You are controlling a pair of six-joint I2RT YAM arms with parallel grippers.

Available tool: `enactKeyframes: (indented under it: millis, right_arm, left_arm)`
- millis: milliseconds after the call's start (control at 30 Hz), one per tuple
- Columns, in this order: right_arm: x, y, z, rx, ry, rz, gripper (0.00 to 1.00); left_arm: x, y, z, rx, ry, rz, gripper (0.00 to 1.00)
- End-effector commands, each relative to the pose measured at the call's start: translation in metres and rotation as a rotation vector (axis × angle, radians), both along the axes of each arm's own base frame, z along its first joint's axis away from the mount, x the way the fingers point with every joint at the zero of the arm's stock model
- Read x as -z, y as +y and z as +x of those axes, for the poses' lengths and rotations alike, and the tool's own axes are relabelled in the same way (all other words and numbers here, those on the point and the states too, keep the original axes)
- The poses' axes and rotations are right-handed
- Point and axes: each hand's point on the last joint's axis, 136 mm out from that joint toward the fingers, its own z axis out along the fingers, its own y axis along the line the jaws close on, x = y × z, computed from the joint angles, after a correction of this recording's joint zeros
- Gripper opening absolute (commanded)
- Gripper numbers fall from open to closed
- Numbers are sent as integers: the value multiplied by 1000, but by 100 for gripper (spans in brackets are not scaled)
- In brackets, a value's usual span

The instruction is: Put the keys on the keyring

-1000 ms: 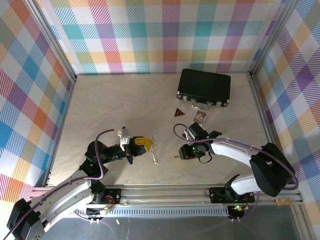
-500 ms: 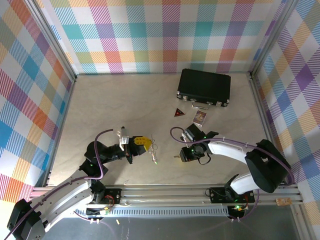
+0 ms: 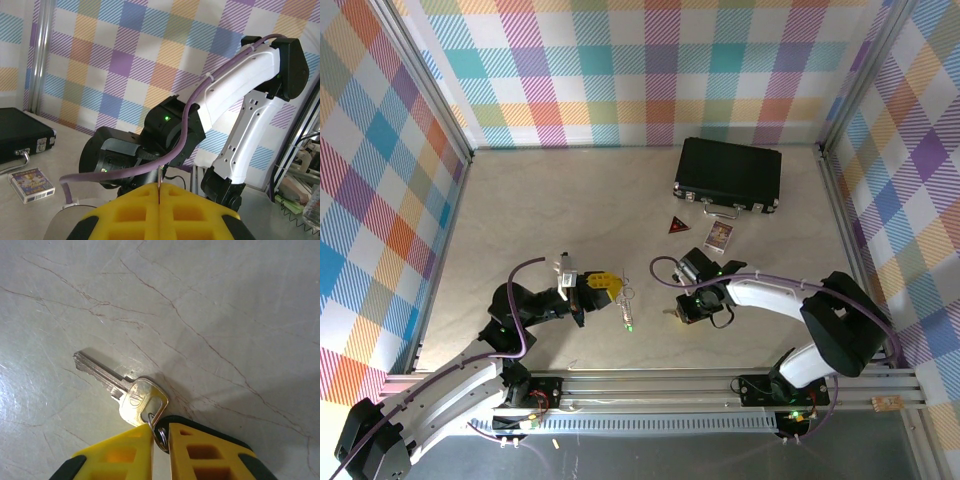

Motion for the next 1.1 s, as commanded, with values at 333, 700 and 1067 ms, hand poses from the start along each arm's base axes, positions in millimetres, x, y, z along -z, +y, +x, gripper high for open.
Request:
enactKeyframes:
  millis: [333, 700, 1067]
  right_arm:
    - [-21, 0, 2, -32, -14, -70, 0]
    - [-35, -12, -70, 29, 608, -319, 0]
    - [-11, -7, -63, -78, 692, -388, 4]
  left_arm:
    - [-8, 4, -1, -2, -35, -33, 0]
    - [-16, 13, -8, -23, -64, -54, 0]
    - [-18, 15, -10, -28, -71, -56, 0]
